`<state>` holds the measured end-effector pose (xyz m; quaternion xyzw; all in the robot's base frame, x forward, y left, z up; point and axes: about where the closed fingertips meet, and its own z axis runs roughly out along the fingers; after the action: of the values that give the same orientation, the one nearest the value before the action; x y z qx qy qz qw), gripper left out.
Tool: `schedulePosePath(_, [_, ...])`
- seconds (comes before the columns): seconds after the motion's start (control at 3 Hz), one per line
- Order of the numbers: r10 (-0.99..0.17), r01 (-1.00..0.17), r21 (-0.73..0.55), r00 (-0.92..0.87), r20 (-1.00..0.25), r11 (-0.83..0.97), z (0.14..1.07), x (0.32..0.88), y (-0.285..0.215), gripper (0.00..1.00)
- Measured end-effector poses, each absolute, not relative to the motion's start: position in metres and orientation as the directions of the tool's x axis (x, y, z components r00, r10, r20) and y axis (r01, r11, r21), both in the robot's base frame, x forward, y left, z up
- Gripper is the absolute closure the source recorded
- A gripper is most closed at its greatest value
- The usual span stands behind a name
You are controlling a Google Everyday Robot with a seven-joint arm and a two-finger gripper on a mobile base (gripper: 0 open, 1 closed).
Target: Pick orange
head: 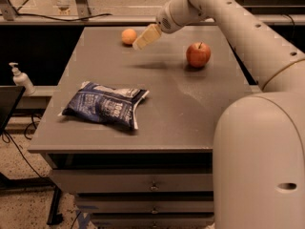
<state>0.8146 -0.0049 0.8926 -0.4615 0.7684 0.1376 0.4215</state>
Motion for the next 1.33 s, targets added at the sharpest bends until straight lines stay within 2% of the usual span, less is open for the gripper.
schedulePosePath(0.67, [-0.555,-0.805,-0.14,-0.26,-0.79,0.577,0.874,0.832,0.01,0.0])
schedulePosePath(1.33, [-0.399,-0.817,-0.014,-0.266,-0.878,0.577,0.868,0.843,0.037,0.0])
